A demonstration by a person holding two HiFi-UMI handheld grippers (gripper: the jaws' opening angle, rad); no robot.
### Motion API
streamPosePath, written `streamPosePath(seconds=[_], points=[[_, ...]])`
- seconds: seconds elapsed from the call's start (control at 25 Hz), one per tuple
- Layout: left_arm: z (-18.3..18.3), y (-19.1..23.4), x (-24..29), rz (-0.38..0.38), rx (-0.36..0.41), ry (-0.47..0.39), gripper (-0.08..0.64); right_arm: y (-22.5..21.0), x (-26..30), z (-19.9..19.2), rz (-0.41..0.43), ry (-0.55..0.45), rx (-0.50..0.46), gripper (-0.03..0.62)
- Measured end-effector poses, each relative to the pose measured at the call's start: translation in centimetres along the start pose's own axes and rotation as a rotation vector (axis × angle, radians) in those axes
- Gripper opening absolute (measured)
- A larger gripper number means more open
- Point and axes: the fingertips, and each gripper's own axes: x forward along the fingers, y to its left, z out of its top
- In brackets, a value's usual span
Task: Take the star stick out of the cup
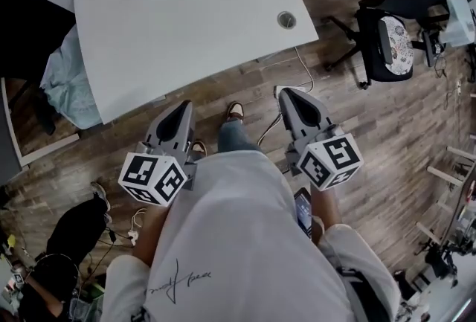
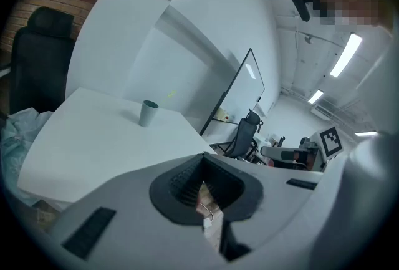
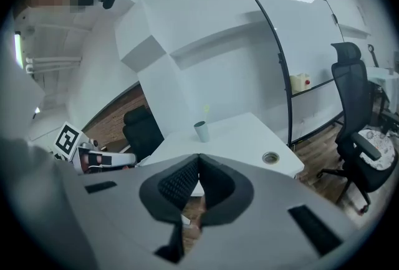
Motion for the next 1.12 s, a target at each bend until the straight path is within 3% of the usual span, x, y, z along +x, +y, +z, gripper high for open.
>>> streamPosePath(seconds=[0.28, 0.44, 0.72, 0.88, 1.12], points=[[0.9, -0.6, 3.7, 0.072, 0.005, 0.007, 0.003, -3.8, 2.5, 2.1, 0.086, 0.011, -0.011, 0.009], [1.7, 0.3, 3.3, 0.119, 0.024, -0.002, 0.003, -3.8, 4.7, 2.4, 0.095, 0.059, -0.080, 0.009], [2.7, 3.7, 2.7, 0.201, -0.030, -0.034, 0.003, -2.5, 8.9, 2.6, 0.127, 0.121, -0.112, 0.009], [5.2, 6.5, 3.4, 0.191, -0.038, -0.067, 0.003, -0.6, 11.6, 4.0, 0.137, 0.124, -0.124, 0.009], [9.7, 8.3, 5.8, 0.115, -0.008, -0.119, 0.003, 0.8, 14.9, 7.0, 0.115, 0.099, -0.133, 0.009]])
